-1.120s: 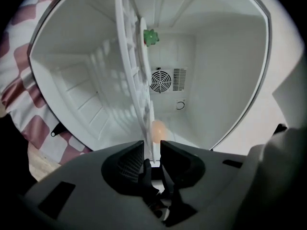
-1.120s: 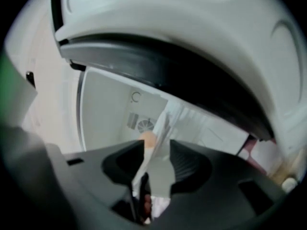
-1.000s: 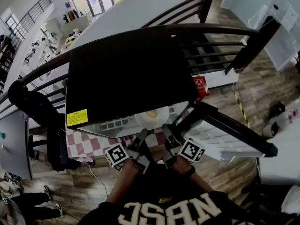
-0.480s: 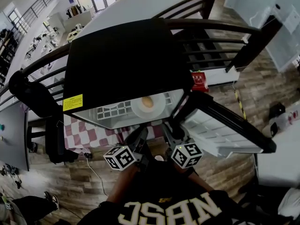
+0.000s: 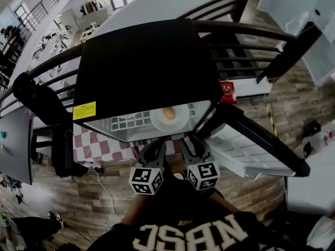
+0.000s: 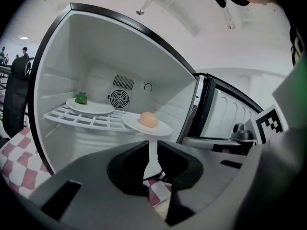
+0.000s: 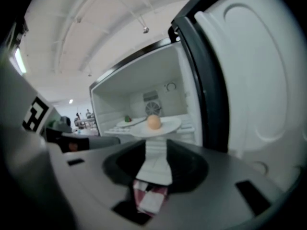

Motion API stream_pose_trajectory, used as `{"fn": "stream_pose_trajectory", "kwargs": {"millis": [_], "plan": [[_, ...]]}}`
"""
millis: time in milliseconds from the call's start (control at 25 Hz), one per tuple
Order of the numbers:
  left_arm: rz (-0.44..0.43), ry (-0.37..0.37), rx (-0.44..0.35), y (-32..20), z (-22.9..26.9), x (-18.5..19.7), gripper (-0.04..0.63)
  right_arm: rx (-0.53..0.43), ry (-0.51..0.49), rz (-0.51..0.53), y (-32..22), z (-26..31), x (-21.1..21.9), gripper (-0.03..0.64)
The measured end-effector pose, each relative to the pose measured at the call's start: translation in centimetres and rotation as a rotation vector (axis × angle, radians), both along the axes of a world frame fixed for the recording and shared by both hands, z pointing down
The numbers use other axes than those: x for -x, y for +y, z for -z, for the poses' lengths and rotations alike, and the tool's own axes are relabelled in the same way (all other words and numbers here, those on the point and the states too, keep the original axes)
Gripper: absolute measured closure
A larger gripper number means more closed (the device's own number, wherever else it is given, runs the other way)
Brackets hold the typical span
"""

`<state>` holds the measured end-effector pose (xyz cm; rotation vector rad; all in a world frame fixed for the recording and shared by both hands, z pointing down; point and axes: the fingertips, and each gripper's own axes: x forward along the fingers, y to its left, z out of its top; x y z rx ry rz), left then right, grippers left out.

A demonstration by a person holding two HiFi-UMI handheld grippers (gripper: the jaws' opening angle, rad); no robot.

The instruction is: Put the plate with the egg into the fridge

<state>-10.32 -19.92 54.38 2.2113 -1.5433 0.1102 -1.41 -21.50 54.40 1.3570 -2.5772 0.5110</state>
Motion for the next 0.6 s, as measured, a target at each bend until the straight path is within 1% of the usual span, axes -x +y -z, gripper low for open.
{"fn": "stream_pose_trajectory", "kwargs": {"millis": [120, 280, 360, 600], "plan": [[0.001, -0.002, -0.001, -0.7, -0.1, 0.2, 0.557, -0.001, 0.018, -0.001, -0.6, -0.2, 0.4, 0.501], [-0.031, -0.030, -0.012, -1.8, -0.1, -0.1, 0.572, -0.007, 0.026, 0.011, -1.3, -0.1, 1.0, 0.547], [-0.055, -0.049, -0.013, -2.5, 0.0, -0.3, 0.575, -0.005, 0.014, 0.024, -1.7, 0.1, 1.6, 0.566], [-0.084, -0.067, 0.005, -4.1, -0.3, -0.2, 0.575, 0.004, 0.013, 0.037, -2.7, -0.2, 2.9, 0.574]]}}
